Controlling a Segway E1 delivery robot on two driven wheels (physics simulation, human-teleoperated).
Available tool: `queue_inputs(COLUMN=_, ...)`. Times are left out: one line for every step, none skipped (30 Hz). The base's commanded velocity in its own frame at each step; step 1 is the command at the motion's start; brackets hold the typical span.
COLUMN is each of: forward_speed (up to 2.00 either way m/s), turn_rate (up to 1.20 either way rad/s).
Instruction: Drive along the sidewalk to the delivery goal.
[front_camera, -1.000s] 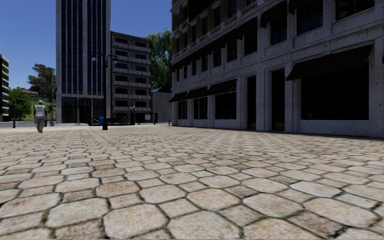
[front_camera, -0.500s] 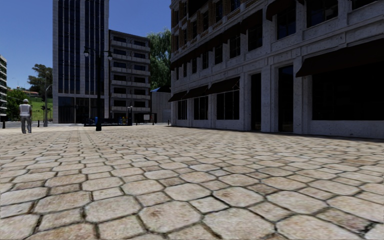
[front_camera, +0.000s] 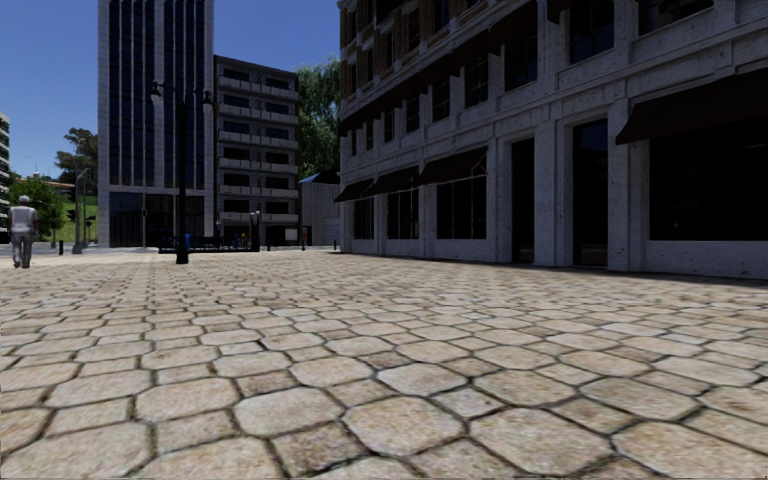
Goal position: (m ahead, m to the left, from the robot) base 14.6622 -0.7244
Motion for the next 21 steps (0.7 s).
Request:
queue_inputs(forward_speed=2.0, turn_rate=0.0)
queue_inputs(forward_speed=2.0, turn_rate=0.0)
queue_inputs(forward_speed=2.0, turn_rate=0.0)
queue_inputs(forward_speed=2.0, turn_rate=0.0)
queue_inputs(forward_speed=2.0, turn_rate=0.0)
queue_inputs(forward_speed=2.0, turn_rate=0.0)
queue_inputs(forward_speed=2.0, turn_rate=0.0)
queue_inputs(forward_speed=2.0, turn_rate=0.0)
queue_inputs(forward_speed=2.0, turn_rate=0.0)
queue_inputs(forward_speed=2.0, turn_rate=0.0)
queue_inputs(forward_speed=2.0, turn_rate=0.0)
queue_inputs(forward_speed=2.0, turn_rate=0.0)
queue_inputs(forward_speed=2.0, turn_rate=0.0)
queue_inputs(forward_speed=2.0, turn_rate=0.0)
queue_inputs(forward_speed=2.0, turn_rate=0.0)
queue_inputs(forward_speed=2.0, turn_rate=0.0)
queue_inputs(forward_speed=2.0, turn_rate=0.0)
queue_inputs(forward_speed=2.0, turn_rate=0.0)
queue_inputs(forward_speed=2.0, turn_rate=-0.09)
queue_inputs(forward_speed=2.0, turn_rate=-0.09)
queue_inputs(forward_speed=2.0, turn_rate=-0.17)
